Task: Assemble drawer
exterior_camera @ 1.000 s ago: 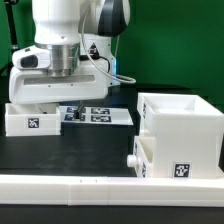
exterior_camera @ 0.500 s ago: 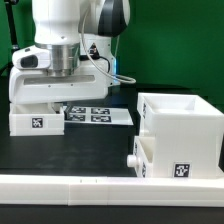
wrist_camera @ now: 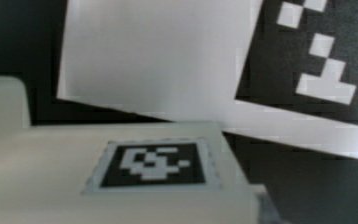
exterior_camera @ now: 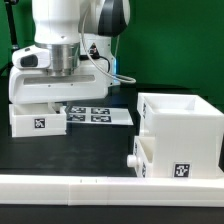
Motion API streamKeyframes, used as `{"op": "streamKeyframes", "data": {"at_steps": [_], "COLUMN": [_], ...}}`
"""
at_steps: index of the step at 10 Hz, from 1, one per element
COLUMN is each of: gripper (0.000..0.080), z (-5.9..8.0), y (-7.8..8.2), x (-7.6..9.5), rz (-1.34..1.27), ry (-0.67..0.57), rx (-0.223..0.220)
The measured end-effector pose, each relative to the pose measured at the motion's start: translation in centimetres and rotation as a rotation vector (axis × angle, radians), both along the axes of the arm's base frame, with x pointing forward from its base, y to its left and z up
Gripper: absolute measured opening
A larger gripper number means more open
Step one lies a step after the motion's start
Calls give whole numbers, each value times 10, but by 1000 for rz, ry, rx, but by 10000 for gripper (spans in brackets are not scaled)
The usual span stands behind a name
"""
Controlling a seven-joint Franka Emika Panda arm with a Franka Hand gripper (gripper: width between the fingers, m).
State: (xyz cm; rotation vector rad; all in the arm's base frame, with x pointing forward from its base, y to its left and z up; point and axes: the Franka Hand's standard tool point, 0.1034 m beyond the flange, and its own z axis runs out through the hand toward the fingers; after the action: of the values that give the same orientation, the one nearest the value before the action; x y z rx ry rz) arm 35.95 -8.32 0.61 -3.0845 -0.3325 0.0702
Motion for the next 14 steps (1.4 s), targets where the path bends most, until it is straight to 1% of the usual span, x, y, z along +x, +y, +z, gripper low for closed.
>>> {"op": "streamKeyframes", "data": {"at_steps": [1,2,4,6,7,8,11,12,14], "gripper": [42,44,44,44,44,44,44,44,44], "z": [0,3,22,40,45,43,41,42,52], "y": [0,3,22,35,36,35,34,31,28], "x": [0,3,22,42,50,48,47,50,72], "rz": [0,13,99,184,201,214,419,560,789], "ry": [0,6,29,69,64,67,63,57,38], "rx": [0,2,9,16,18,19,37,47,31]}}
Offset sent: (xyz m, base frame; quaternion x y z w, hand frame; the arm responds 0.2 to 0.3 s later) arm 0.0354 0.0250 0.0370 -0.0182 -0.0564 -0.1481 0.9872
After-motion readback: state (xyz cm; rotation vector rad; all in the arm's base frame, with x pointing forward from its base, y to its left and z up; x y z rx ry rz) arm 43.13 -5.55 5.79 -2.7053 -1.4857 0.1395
